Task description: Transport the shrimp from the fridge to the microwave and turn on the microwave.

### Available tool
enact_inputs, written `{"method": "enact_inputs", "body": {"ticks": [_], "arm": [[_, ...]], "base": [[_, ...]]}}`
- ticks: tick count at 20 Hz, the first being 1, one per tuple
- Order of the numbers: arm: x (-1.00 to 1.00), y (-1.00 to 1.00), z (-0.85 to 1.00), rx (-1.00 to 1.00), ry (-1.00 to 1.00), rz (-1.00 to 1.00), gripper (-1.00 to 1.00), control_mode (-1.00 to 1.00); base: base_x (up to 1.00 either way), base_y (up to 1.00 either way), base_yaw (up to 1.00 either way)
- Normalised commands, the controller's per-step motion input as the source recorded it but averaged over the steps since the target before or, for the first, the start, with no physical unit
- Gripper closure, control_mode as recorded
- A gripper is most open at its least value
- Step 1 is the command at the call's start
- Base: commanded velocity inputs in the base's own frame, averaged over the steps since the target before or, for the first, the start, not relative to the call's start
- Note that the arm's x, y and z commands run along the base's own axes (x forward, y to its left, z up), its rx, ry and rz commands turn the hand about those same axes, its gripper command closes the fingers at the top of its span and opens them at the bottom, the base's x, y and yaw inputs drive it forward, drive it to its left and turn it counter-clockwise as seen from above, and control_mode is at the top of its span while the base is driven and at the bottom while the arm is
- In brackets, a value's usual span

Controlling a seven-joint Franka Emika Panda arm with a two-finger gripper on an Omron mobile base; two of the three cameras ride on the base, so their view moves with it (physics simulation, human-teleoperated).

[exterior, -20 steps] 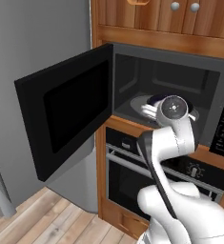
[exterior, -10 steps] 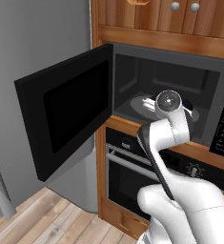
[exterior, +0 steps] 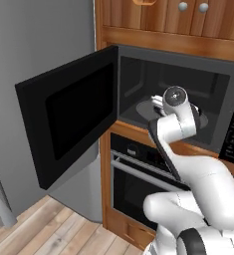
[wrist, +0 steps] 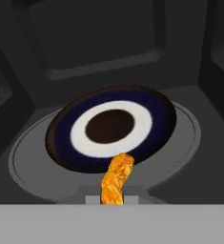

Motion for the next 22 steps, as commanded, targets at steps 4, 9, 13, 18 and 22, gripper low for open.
{"method": "enact_inputs", "body": {"ticks": [4, 9, 13, 18, 22], "arm": [[0.47, -0.36, -0.04, 0.0, 0.0, -0.01, 1.0, -1.0], [0.5, -0.24, -0.14, 0.0, 0.03, 0.0, 1.0, -1.0], [0.49, -0.21, -0.24, 0.0, 0.02, 0.0, 1.0, -1.0], [0.43, -0.04, -0.23, 0.0, 0.0, -0.03, 1.0, -1.0], [0.38, -0.15, -0.19, 0.0, 0.0, -0.02, 1.0, -1.0]], "base": [[0.0, 0.0, 0.0], [0.0, 0.0, 0.0], [0.0, 0.0, 0.0], [0.0, 0.0, 0.0], [0.0, 0.0, 0.0]]}}
